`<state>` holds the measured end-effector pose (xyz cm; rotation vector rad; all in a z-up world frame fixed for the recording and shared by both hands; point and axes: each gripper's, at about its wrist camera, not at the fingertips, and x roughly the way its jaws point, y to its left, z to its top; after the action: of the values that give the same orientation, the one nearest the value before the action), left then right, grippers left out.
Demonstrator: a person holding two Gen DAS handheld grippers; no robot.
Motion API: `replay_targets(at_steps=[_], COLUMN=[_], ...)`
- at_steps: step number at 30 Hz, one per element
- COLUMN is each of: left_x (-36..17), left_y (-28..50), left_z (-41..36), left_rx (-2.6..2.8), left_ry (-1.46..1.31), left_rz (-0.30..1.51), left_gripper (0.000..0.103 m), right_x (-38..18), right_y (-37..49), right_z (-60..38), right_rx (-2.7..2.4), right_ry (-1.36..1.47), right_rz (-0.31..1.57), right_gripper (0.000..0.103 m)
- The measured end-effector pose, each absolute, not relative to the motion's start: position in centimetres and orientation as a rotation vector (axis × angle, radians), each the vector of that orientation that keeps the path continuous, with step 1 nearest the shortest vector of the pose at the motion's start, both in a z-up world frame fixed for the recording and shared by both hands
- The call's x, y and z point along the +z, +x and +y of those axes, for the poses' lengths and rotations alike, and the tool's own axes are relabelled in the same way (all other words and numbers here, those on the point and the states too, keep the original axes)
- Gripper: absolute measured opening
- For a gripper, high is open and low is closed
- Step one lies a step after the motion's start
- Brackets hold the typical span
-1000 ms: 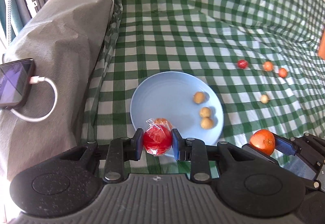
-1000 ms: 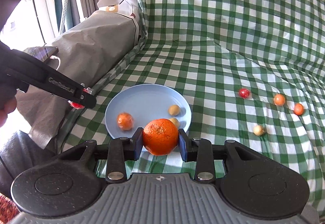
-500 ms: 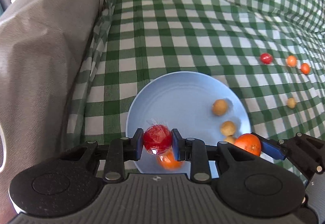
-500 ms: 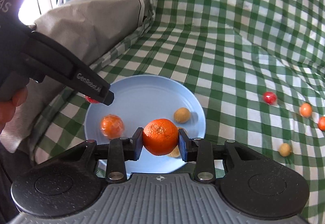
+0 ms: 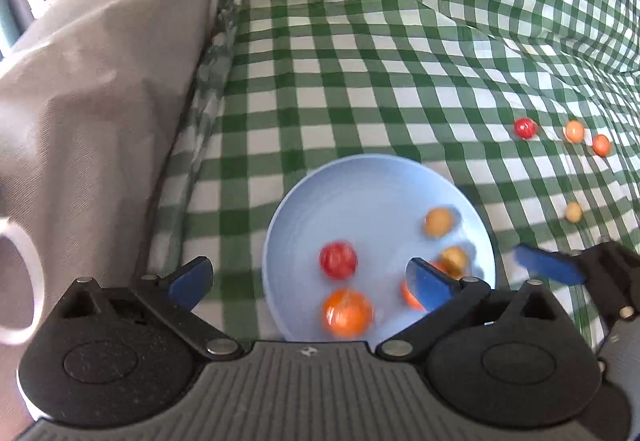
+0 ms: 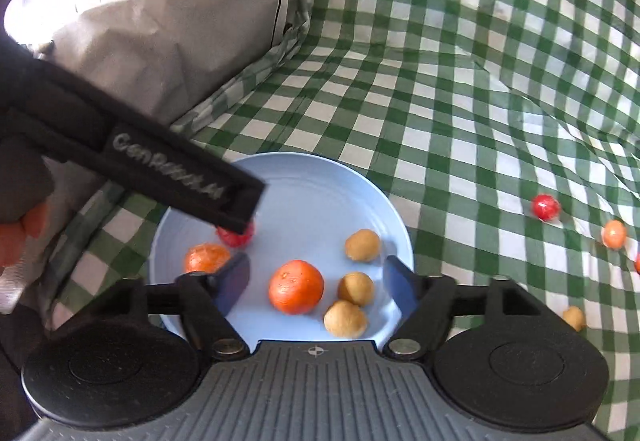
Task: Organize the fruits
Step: 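Withdraw both open tools from the plate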
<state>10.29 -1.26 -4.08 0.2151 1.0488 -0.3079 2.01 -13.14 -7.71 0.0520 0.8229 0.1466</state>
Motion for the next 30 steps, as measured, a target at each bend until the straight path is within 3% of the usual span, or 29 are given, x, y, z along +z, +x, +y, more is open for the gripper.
replay_targets(at_steps=[3, 11, 30], left_x=[-2.8, -0.6, 3.9], left_y=[7.7, 0.6, -6.0], left_z=[0.2, 3.8, 2.4], left_rx=[-0.283, -0.223, -0.279], left_ry=[0.198, 0.164, 0.183], left_rz=[1.055, 1.075, 0.934], left_gripper=[0.103, 0.103, 0.103], right_x=[-6.3, -3.1, 0.6], right_y=[-0.5, -8.8, -15.8], right_z=[-13.6, -13.3, -14.4], right_rx=[0.138, 0.099, 0.004], right_ry=[0.071, 0.145, 0.165], right_rz=[0.831, 0.823, 0.652], right_gripper=[0.088, 0.096, 0.097])
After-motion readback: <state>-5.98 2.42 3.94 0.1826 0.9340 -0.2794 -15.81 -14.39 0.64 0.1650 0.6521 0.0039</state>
